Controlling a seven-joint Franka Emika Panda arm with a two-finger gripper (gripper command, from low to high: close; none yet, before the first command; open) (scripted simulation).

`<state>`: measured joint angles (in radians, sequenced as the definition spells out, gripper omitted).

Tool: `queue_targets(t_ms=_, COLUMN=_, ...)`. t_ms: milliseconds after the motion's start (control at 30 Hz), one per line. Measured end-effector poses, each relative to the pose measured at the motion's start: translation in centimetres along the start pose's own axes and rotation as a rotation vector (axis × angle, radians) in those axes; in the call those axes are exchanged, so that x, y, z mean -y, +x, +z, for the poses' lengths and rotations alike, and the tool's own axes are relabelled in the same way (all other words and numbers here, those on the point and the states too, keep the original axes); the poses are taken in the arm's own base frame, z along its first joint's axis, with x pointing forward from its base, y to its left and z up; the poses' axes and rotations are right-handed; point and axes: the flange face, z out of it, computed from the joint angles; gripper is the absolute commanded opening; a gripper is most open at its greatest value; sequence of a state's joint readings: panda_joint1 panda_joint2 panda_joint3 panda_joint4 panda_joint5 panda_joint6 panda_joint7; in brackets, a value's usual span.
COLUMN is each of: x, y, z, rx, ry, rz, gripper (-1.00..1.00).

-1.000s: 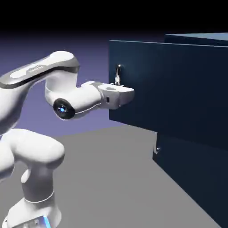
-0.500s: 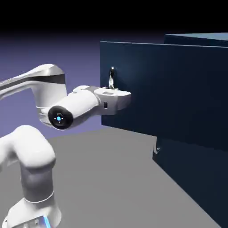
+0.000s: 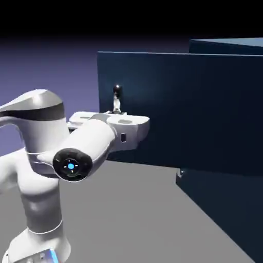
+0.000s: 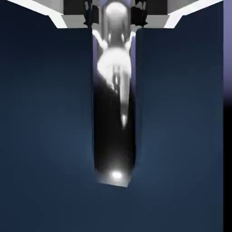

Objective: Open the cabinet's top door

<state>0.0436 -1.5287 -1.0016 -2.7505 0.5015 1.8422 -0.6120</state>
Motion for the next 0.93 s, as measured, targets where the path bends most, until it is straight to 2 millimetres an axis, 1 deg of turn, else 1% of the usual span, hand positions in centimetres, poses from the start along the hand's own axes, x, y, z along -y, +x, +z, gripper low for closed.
queue_targets(t_ms=200, x=-1.6, y=1.6, z=-5.9, rx=0.092, ry=0.091, rz=0.0, gripper=-1.0)
queue_targets(t_ms=433, x=-3.8, y=3.8, z=-11.6, rx=0.186, ry=0.186, rz=0.0, gripper=-1.0)
queue_targets(t_ms=667, x=-6.2, y=6.2, z=-16.3, rx=0.271, ry=0.271, rz=0.0, gripper=-1.0)
queue_targets(t_ms=933, x=-9.0, y=9.0, z=-20.6, rx=0.355, ry=0.355, rz=0.0, gripper=-1.0)
